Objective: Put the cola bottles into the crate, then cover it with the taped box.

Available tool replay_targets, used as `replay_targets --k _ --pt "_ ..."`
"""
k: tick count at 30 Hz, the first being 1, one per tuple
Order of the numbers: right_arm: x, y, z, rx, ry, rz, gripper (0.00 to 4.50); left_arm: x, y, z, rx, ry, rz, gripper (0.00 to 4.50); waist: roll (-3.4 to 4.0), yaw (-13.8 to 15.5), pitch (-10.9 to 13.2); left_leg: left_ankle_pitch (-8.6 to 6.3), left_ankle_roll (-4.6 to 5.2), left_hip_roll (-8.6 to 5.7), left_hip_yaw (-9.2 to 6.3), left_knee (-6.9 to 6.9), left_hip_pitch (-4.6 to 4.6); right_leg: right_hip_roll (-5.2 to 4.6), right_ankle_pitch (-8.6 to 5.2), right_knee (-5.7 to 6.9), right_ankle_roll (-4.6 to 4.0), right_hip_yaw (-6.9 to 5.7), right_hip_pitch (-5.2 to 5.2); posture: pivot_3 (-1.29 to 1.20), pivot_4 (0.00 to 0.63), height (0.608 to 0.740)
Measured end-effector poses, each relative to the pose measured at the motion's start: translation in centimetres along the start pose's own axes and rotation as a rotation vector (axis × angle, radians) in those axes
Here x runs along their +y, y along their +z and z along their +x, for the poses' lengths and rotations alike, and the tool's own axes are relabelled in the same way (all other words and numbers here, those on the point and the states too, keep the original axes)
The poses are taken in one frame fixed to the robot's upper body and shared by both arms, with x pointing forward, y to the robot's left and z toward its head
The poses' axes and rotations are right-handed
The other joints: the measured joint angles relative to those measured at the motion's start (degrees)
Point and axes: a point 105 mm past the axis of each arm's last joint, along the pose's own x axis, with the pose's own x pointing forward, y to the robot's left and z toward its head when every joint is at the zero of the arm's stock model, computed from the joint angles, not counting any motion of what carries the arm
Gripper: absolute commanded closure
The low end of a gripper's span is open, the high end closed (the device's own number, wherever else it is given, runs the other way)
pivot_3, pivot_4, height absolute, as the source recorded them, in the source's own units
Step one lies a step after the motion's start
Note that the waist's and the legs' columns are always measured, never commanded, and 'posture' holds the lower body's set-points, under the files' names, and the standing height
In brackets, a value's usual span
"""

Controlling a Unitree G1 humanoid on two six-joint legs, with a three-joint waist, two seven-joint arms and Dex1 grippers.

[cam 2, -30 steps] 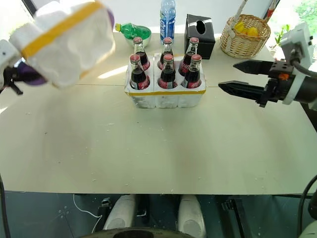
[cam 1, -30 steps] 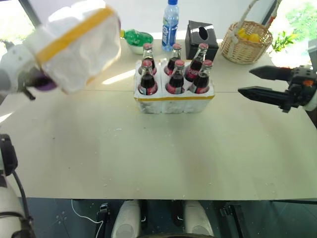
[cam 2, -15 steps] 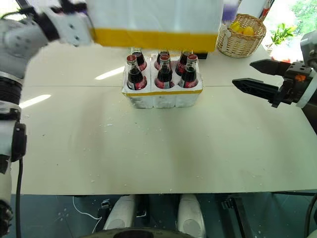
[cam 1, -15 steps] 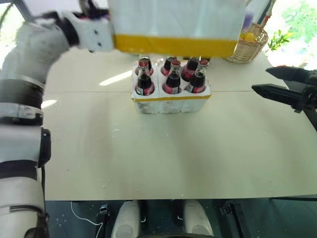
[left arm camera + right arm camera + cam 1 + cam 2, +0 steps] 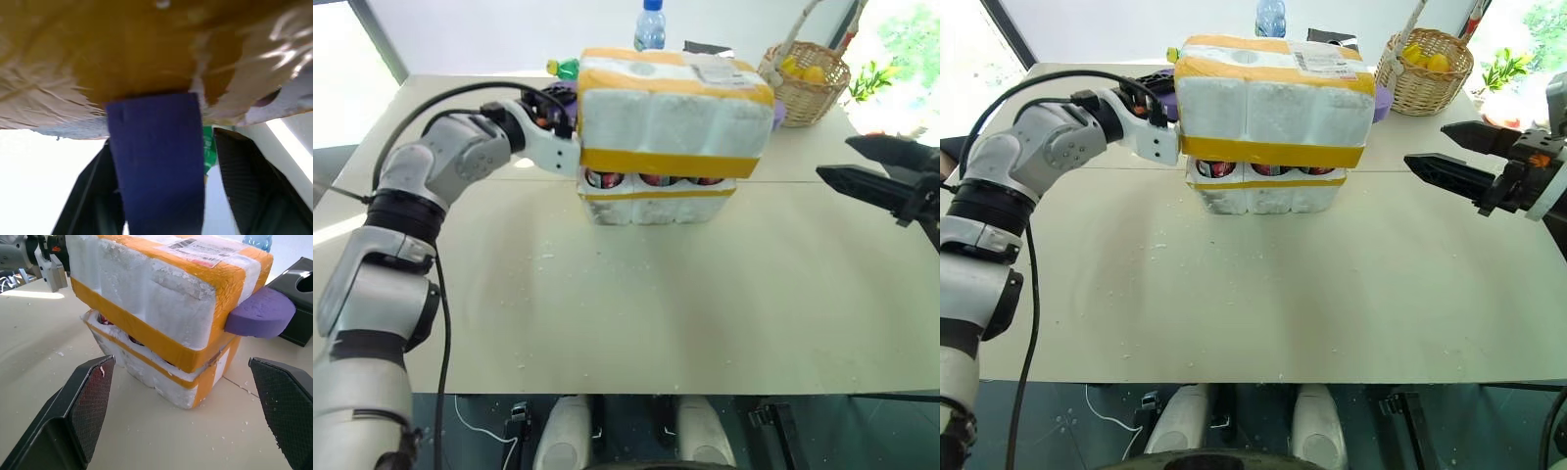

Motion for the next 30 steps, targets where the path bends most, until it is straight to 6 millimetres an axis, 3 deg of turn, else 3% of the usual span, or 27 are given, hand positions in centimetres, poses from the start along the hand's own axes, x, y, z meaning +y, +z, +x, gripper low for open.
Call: replay_targets --k 5,8,12,16,21,23,25,27,30 --pt "-0.3 -1.0 -0.2 0.026 -0.017 0.016 0.00 -3.0 1.0 -2.8 -0.030 -0.072 -0.026 0.93 0.01 -0.04 0.00 0.00 0.00 0.02 -0.01 0.00 0.01 0.00 0.00 0.01 0.00 0.00 0.01 0.00 0.150 0.740" --pt "-0.6 -1.5 -0.4 0.035 -0.031 0.015 0.00 -3.7 1.5 -4.6 -0.041 -0.075 -0.031 0.93 0.01 -0.02 -0.01 0.00 0.00 0.02 -0.01 0.01 0.03 -0.01 0.00 -0.01 0.00 0.00 0.02 0.00 0.150 0.740" --pt "-1.1 -1.7 -0.5 0.028 -0.050 0.011 0.00 -3.2 1.7 -6.3 -0.042 -0.040 -0.078 0.93 0.01 0.04 -0.01 0.01 -0.01 0.02 -0.05 0.06 0.05 -0.02 0.00 0.00 0.00 0.00 0.07 0.00 0.150 0.740" --pt "-1.6 -2.1 -0.3 0.035 -0.048 0.017 0.00 -1.1 1.5 -7.8 -0.063 0.038 -0.222 0.93 0.03 -0.04 -0.02 0.01 -0.01 0.02 -0.06 0.07 0.10 -0.02 0.00 0.00 0.00 0.00 0.12 0.00 0.150 0.740" --pt "-2.0 -2.8 0.3 0.062 -0.025 0.024 0.00 -1.1 -0.1 -10.0 -0.061 -0.011 -0.624 0.93 0.06 -0.22 -0.03 0.02 -0.04 0.04 -0.04 0.06 0.13 0.01 -0.01 0.02 -0.01 0.00 0.12 0.00 0.150 0.740" --pt "-1.9 -2.8 0.7 0.071 0.004 0.016 0.00 -1.5 -1.2 -11.3 -0.049 -0.079 -0.942 0.93 0.05 -0.39 -0.02 0.03 -0.05 0.06 -0.04 0.07 0.11 0.02 -0.01 0.03 0.00 0.00 0.11 0.00 0.150 0.740" --pt "-1.6 -2.3 1.1 0.089 0.057 -0.003 0.00 -2.0 -1.5 -14.5 -0.079 -0.315 -1.343 0.93 0.06 -0.95 0.02 0.03 -0.05 0.09 -0.04 0.09 0.08 0.05 -0.03 0.03 0.01 0.00 0.06 0.00 0.150 0.740" --pt "-1.6 -2.0 1.3 0.095 0.084 -0.012 0.00 -1.0 -1.2 -16.3 -0.128 -0.413 -1.474 0.93 0.08 -1.35 0.01 0.03 -0.05 0.06 -0.08 0.06 0.11 0.05 -0.06 -0.02 0.03 0.00 0.12 0.00 0.150 0.740" --pt "-1.2 -1.6 2.3 0.104 0.152 -0.034 0.00 1.7 -1.3 -17.1 -0.225 -0.444 -1.539 0.93 0.10 -1.10 0.00 0.04 -0.07 -0.01 -0.15 0.06 0.16 0.05 -0.06 0.00 0.03 -0.02 0.21 0.00 0.150 0.740"
